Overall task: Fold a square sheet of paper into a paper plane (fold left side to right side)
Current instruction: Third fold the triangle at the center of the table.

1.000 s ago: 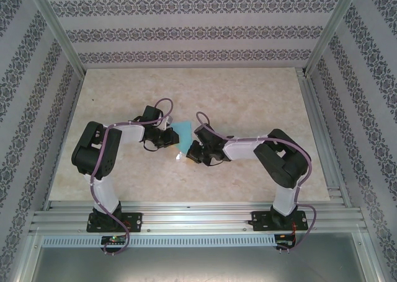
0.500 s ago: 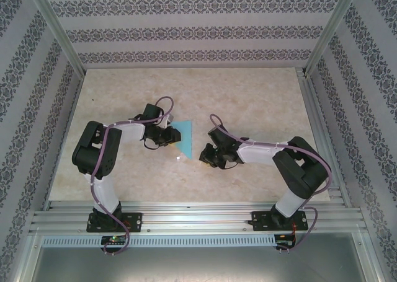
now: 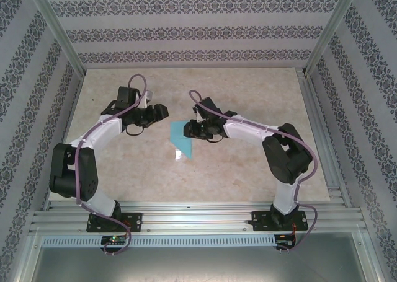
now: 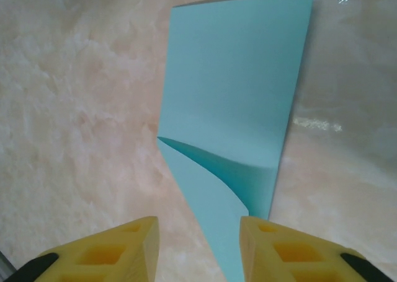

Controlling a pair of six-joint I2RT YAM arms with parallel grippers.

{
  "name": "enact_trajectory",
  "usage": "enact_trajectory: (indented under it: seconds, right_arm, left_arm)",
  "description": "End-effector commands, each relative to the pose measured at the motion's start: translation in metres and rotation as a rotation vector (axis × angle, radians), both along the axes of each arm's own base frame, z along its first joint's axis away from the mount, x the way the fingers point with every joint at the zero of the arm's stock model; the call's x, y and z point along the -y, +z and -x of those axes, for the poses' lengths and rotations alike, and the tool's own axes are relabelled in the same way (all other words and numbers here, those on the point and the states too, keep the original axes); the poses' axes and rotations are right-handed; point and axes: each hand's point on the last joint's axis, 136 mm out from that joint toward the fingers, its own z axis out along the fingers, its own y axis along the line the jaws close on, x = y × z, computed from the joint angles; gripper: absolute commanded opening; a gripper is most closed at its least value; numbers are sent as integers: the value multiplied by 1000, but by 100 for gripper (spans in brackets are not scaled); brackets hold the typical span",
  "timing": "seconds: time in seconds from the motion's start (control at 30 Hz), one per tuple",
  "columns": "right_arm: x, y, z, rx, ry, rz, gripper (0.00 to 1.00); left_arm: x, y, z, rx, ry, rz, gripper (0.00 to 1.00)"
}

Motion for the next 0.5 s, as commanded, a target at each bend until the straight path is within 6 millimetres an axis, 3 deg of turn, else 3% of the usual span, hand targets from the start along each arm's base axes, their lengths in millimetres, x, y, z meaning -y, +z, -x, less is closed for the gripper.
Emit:
enact_trajectory:
  seconds: [0.0,0.17,0.47]
  right_arm:
    - [1,-17,3,-9,91,88,41]
    - [-6,-35,3,-47,127,97,36]
    - [-4,-41,2,-57,128,117,10]
  left_arm:
    - [-9,-34,21,-136,21,3,64]
    - [-12,-51,25,-173,24,0,64]
    - [-8,-71,24,-227,7,13,64]
